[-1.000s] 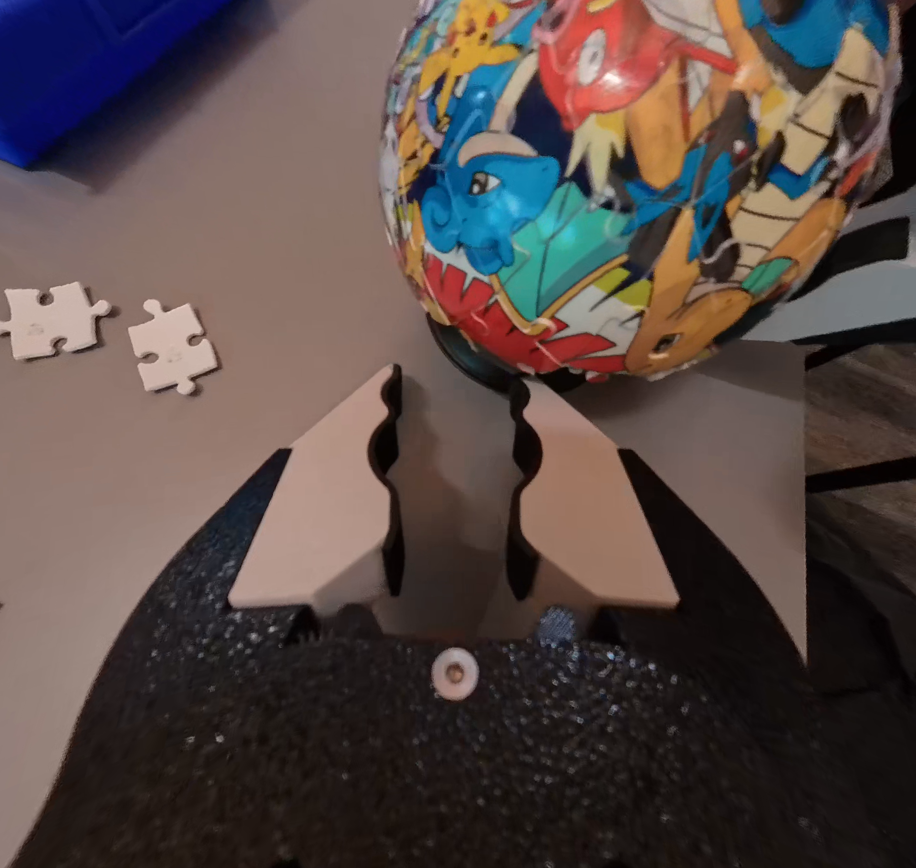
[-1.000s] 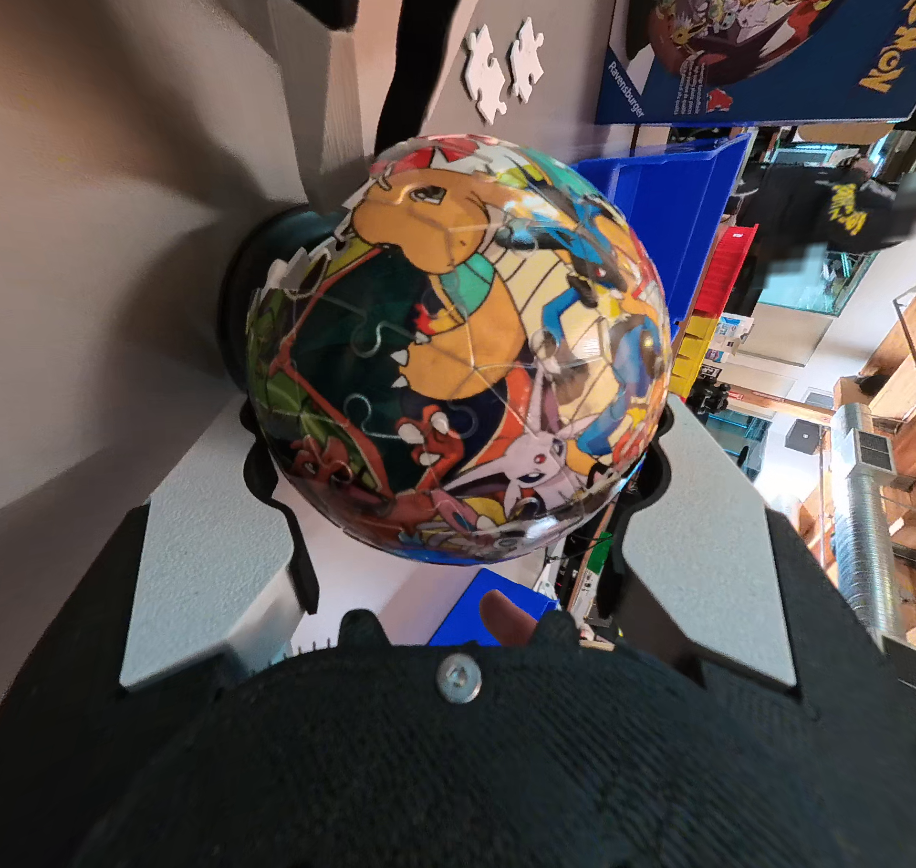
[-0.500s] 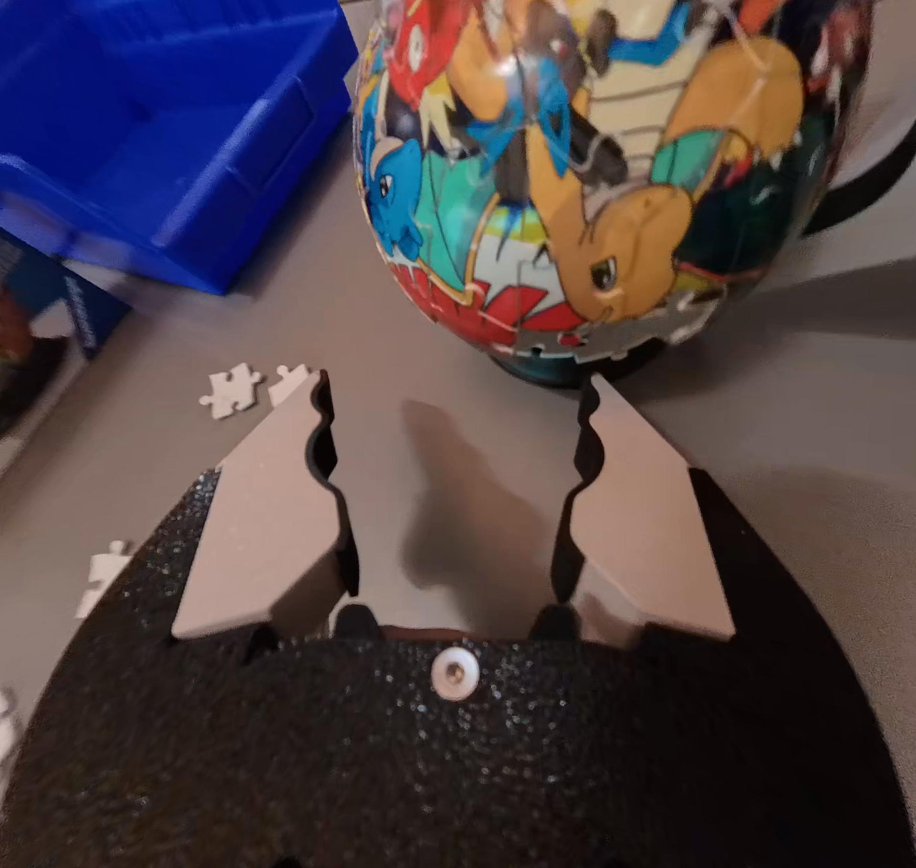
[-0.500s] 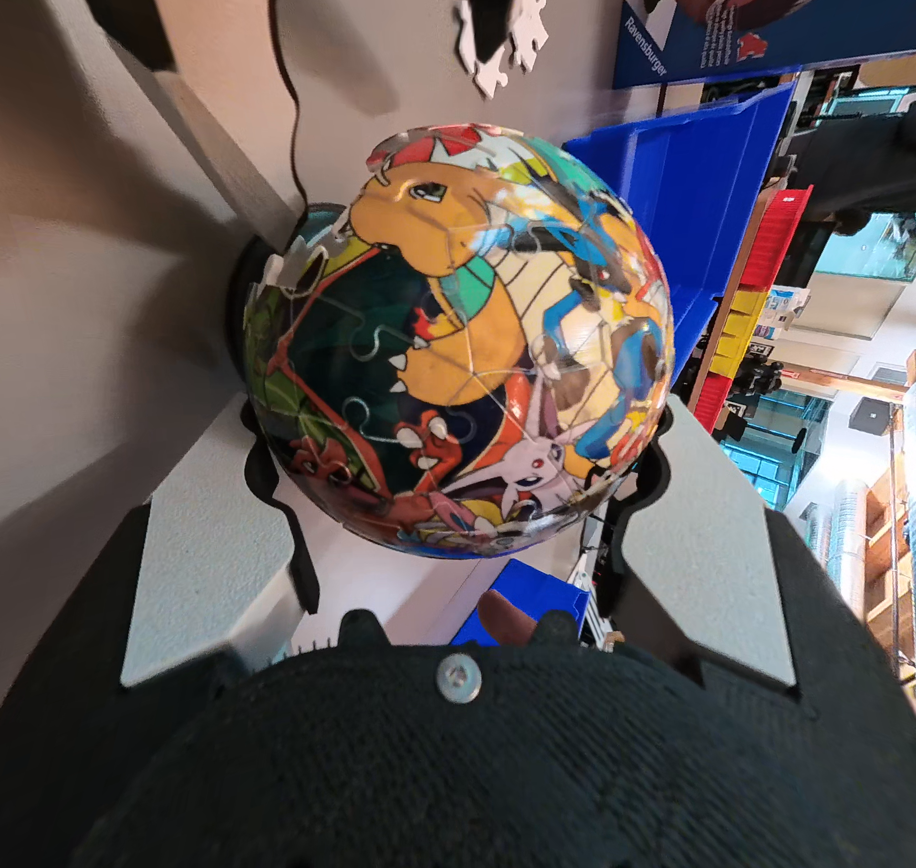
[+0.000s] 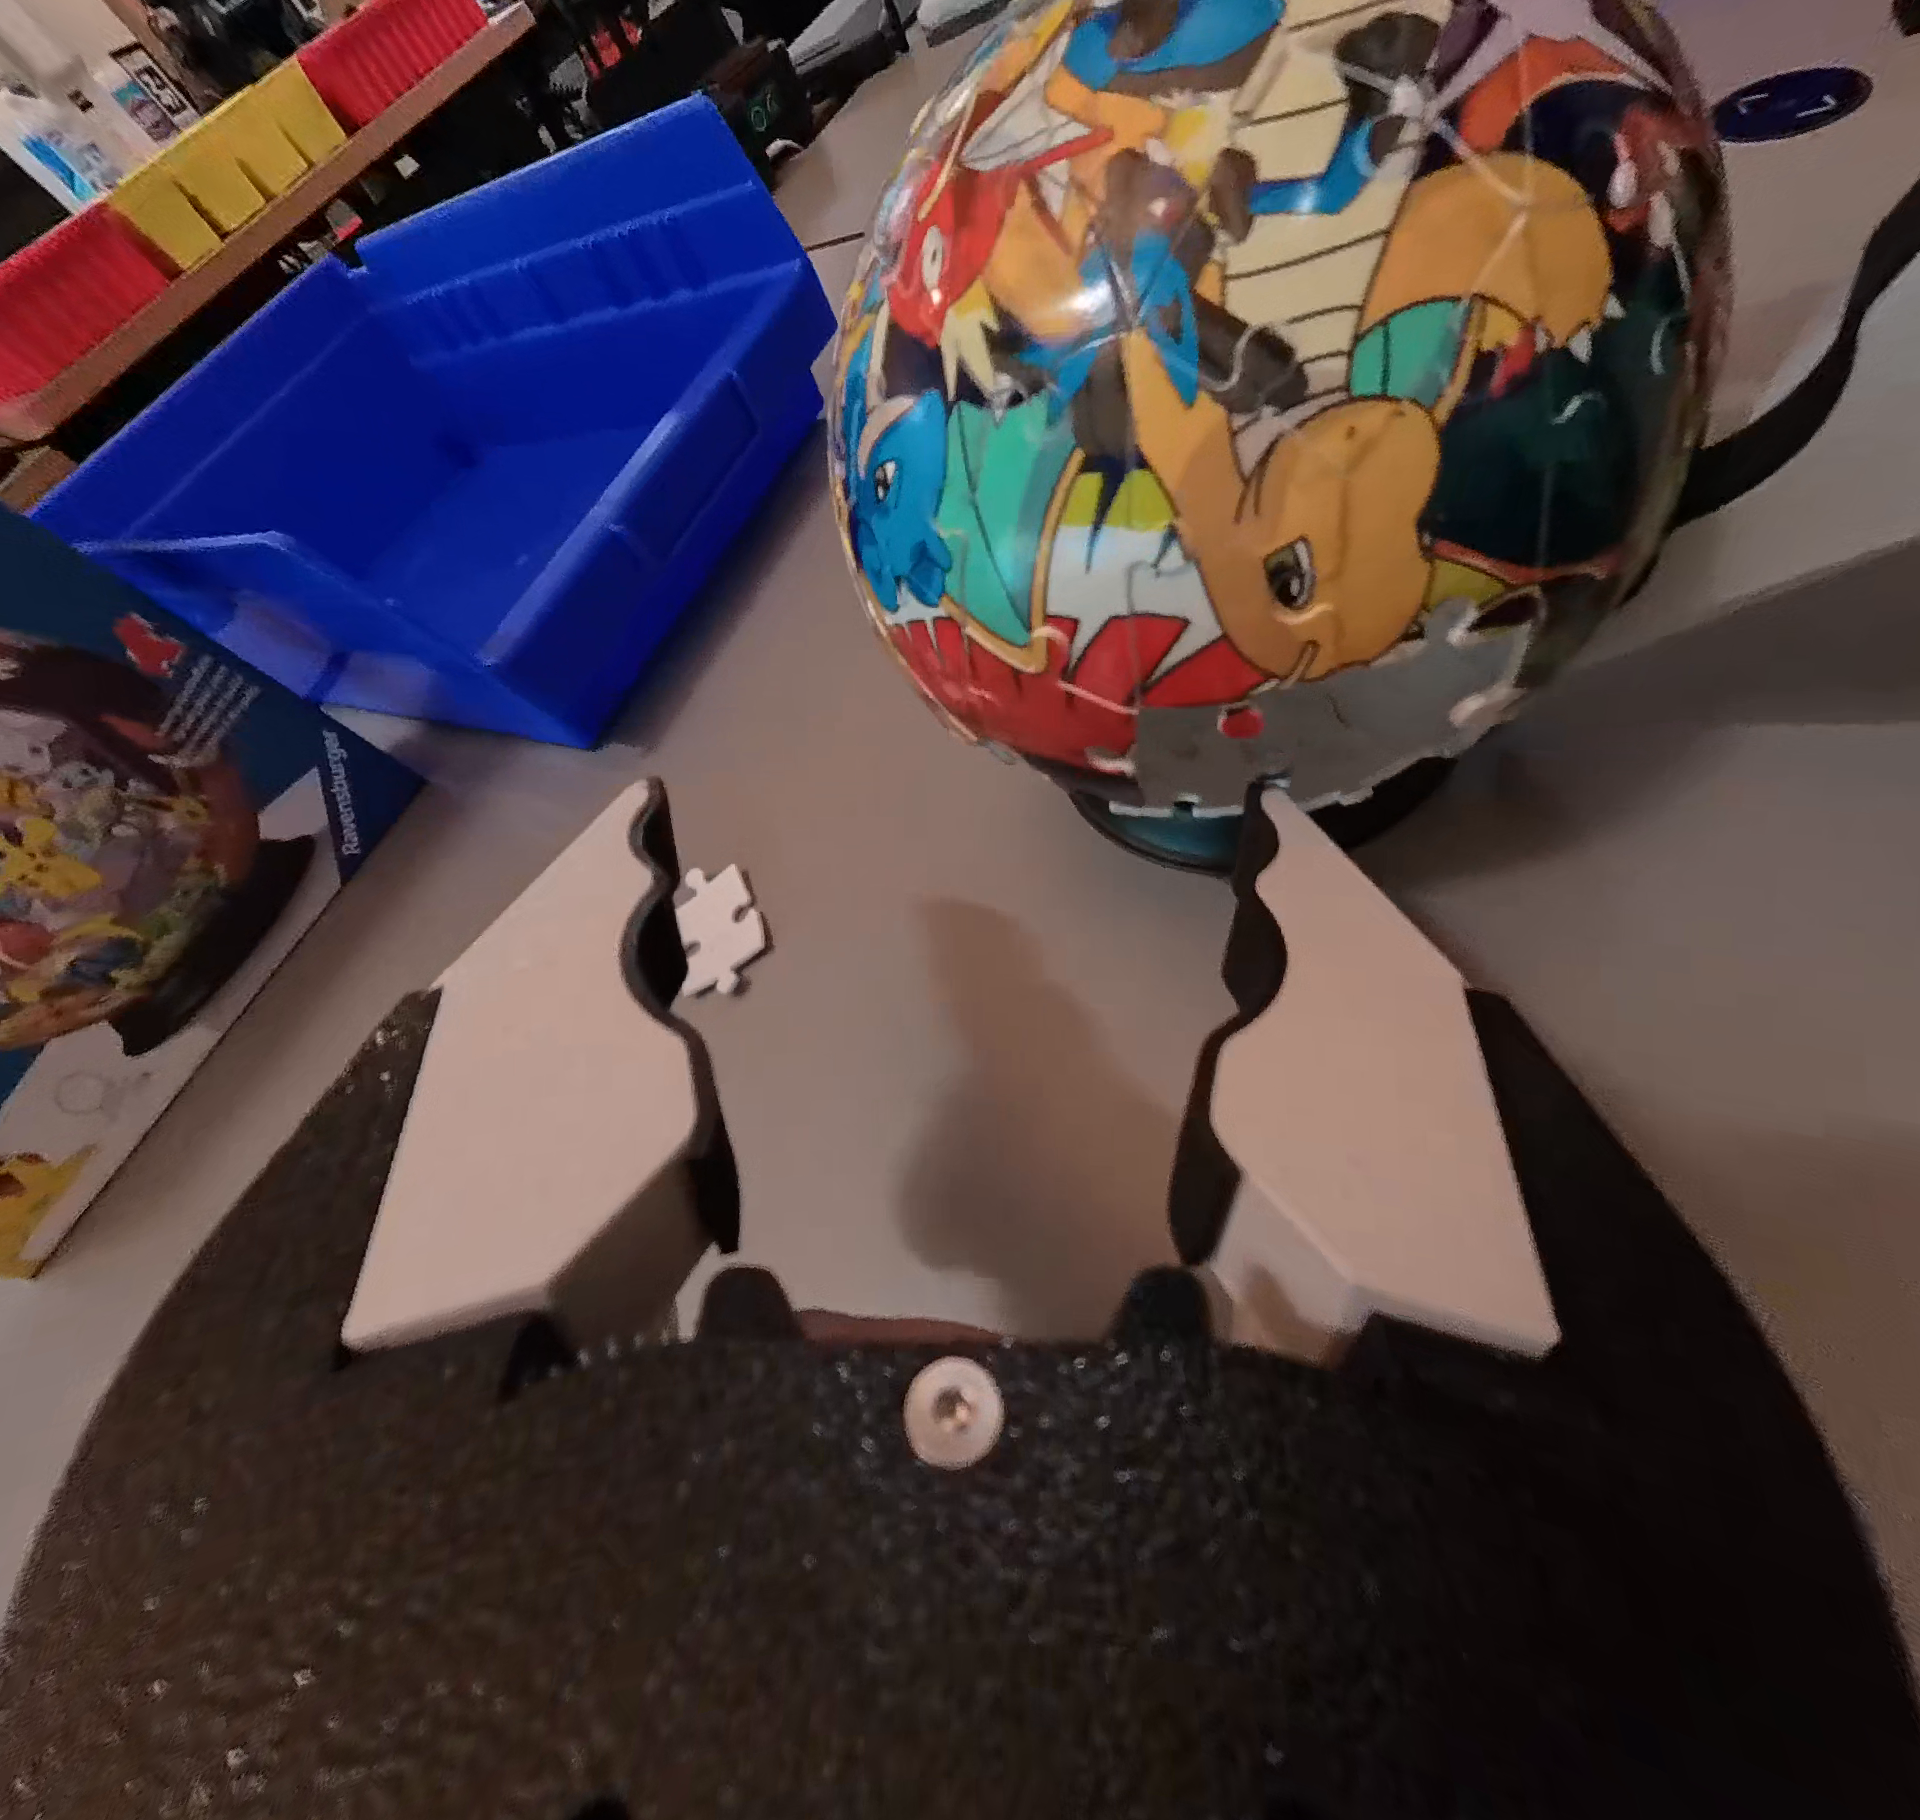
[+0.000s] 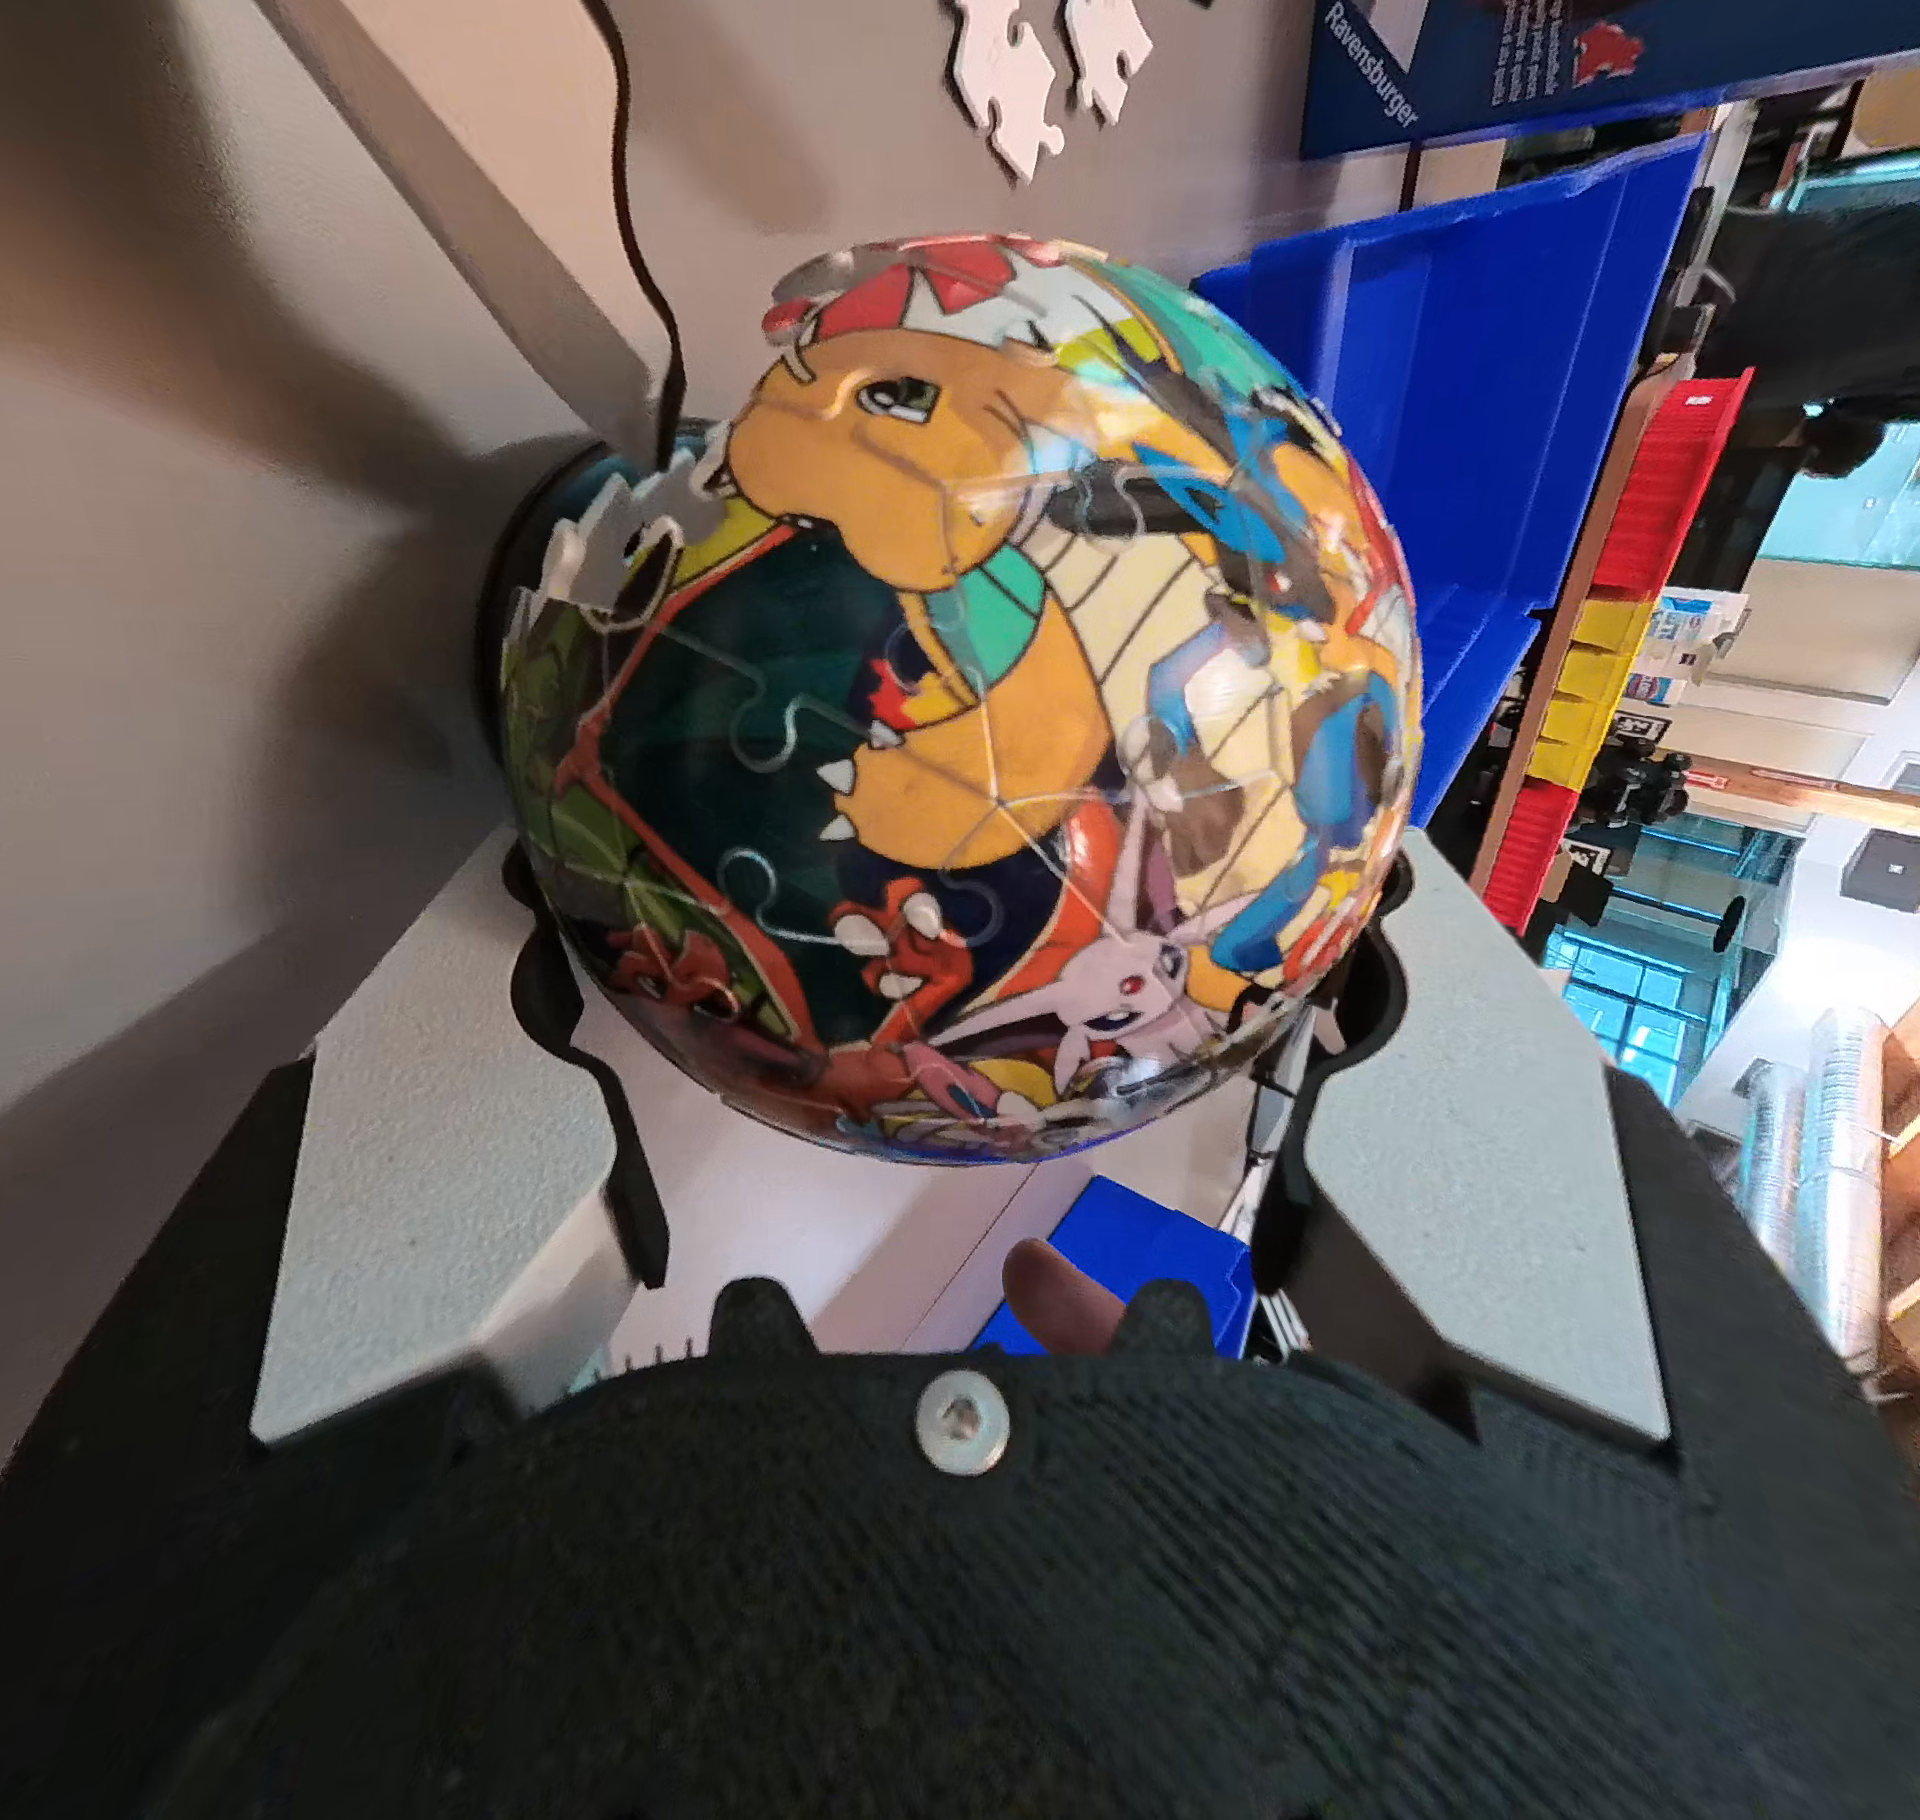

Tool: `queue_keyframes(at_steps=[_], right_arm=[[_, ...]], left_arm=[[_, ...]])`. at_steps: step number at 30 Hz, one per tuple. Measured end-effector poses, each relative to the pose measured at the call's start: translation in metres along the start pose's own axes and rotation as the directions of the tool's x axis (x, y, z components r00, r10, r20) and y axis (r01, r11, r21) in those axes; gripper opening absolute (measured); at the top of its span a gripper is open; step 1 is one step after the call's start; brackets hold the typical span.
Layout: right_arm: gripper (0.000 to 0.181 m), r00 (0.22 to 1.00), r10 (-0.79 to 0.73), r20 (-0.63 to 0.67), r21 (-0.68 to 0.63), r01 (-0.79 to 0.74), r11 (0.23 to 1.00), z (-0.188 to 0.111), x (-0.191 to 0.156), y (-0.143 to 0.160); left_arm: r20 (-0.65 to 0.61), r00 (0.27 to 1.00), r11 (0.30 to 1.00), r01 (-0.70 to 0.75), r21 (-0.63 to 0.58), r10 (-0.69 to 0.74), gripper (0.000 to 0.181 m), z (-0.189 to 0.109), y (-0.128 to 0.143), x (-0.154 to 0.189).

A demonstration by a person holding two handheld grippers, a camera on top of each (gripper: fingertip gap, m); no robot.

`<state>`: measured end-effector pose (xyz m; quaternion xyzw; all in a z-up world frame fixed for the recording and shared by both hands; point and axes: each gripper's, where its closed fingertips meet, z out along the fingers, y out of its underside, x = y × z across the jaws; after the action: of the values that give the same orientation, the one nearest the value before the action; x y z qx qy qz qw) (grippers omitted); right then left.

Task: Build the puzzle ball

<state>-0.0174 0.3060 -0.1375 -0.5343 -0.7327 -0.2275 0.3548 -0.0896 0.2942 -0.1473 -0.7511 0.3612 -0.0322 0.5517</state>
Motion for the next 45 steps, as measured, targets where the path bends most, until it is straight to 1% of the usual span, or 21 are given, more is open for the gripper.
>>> queue_keyframes(at_steps=[3, 5, 8, 16, 19, 21, 23, 25, 27, 30, 31, 32, 34, 36, 37, 39, 40, 42, 43, 44, 45], right_arm=[[0.147, 1.0, 0.006, 0.007, 0.002, -0.006, 1.0, 0.0, 0.0, 0.0], [0.147, 1.0, 0.008, 0.008, -0.005, -0.008, 1.0, 0.0, 0.0, 0.001], [0.147, 1.0, 0.011, 0.005, -0.013, -0.011, 1.0, 0.0, 0.0, 0.002], [0.147, 1.0, 0.015, 0.002, -0.013, -0.015, 1.0, -0.001, 0.0, 0.002], [0.146, 1.0, 0.022, -0.001, -0.015, -0.022, 1.0, -0.002, 0.0, 0.003], [0.146, 0.999, 0.031, -0.007, -0.009, -0.031, 0.999, -0.002, -0.001, 0.003], [0.146, 0.999, 0.04, -0.017, -0.001, -0.04, 0.999, -0.001, -0.001, 0.002], [0.146, 0.999, 0.032, -0.03, -0.008, -0.033, 0.999, -0.002, 0.0, 0.004], [0.145, 0.999, 0.015, -0.043, -0.009, -0.016, 1.0, -0.002, 0.001, 0.005], [0.147, 0.999, -0.006, -0.046, 0.001, 0.006, 1.0, -0.003, -0.001, 0.007], [0.148, 1.0, 0.01, -0.026, 0.021, -0.009, 1.0, -0.005, -0.004, 0.007], [0.147, 0.999, 0.05, 0.001, 0.055, -0.05, 0.997, -0.009, -0.006, 0.006], [0.148, 0.981, 0.172, 0.088, 0.158, -0.184, 0.97, -0.018, -0.01, 0.001], [0.147, 0.945, 0.278, 0.175, 0.262, -0.316, 0.912, -0.026, -0.005, -0.007], [0.145, 0.939, 0.29, 0.183, 0.296, -0.334, 0.895, -0.027, 0.0, -0.009], [0.144, 0.957, 0.216, 0.193, 0.337, -0.272, 0.902, -0.025, 0.001, -0.017], [0.145, 0.965, 0.161, 0.207, 0.336, -0.225, 0.915, -0.023, -0.003, -0.021], [0.153, 0.98, 0.053, 0.194, 0.302, -0.111, 0.947, -0.013, -0.008, -0.023], [0.153, 0.985, 0.009, 0.172, 0.283, -0.058, 0.957, -0.008, -0.006, -0.02], [0.148, 0.987, -0.002, 0.159, 0.276, -0.043, 0.96, -0.004, -0.004, -0.017], [0.146, 0.986, 0.016, 0.167, 0.288, -0.064, 0.956, -0.003, -0.002, -0.017]], left_arm=[[-0.027, 1.0, 1.0, -0.002, -0.008, 0.002, 0.107, 0.006, -0.001, 0.002], [-0.022, 1.0, 1.0, 0.0, -0.027, 0.0, 0.107, 0.01, 0.001, 0.0], [-0.016, 1.0, 1.0, -0.005, -0.023, 0.005, 0.108, 0.013, 0.0, -0.003], [0.006, 0.994, 0.994, -0.107, 0.021, 0.107, 0.113, 0.018, -0.006, -0.005], [0.002, 0.994, 0.994, -0.108, -0.023, 0.108, 0.115, 0.017, 0.003, -0.006], [-0.037, 0.995, 0.992, -0.098, -0.078, 0.095, 0.116, 0.016, 0.012, -0.001], [-0.041, 0.996, 0.987, -0.087, -0.132, 0.082, 0.116, 0.012, 0.023, -0.002], [-0.033, 0.997, 0.988, -0.068, -0.139, 0.064, 0.116, 0.005, 0.028, -0.007], [-0.077, 0.997, 0.992, -0.019, -0.128, 0.009, 0.113, -0.004, 0.029, -0.006], [-0.276, 0.954, 0.992, 0.104, -0.074, -0.121, 0.098, -0.019, 0.017, 0.012], [-0.325, 0.937, 0.992, 0.121, -0.039, -0.127, 0.097, -0.025, 0.01, 0.015], [-0.347, 0.931, 0.993, 0.122, 0.006, -0.112, 0.1, -0.028, 0.003, 0.014], [-0.352, 0.935, 0.994, 0.071, 0.081, -0.038, 0.103, -0.029, -0.003, 0.014], [-0.386, 0.923, 0.997, 0.029, 0.076, 0.003, 0.113, -0.024, 0.001, 0.023], [-0.419, 0.908, 0.998, 0.023, 0.05, 0.0, 0.115, -0.021, 0.004, 0.03], [-0.477, 0.879, 1.0, 0.018, -0.014, -0.022, 0.117, -0.015, 0.008, 0.042], [-0.478, 0.877, 0.999, 0.028, -0.028, -0.038, 0.12, -0.01, 0.007, 0.044], [-0.489, 0.871, 0.999, 0.038, -0.03, -0.048, 0.117, -0.003, 0.001, 0.047], [-0.492, 0.869, 0.999, 0.043, -0.031, -0.052, 0.116, 0.001, -0.001, 0.048], [-0.491, 0.87, 0.998, 0.05, -0.027, -0.057, 0.116, 0.003, -0.004, 0.048], [-0.492, 0.869, 0.998, 0.059, -0.015, -0.059, 0.116, 0.004, -0.008, 0.048]])
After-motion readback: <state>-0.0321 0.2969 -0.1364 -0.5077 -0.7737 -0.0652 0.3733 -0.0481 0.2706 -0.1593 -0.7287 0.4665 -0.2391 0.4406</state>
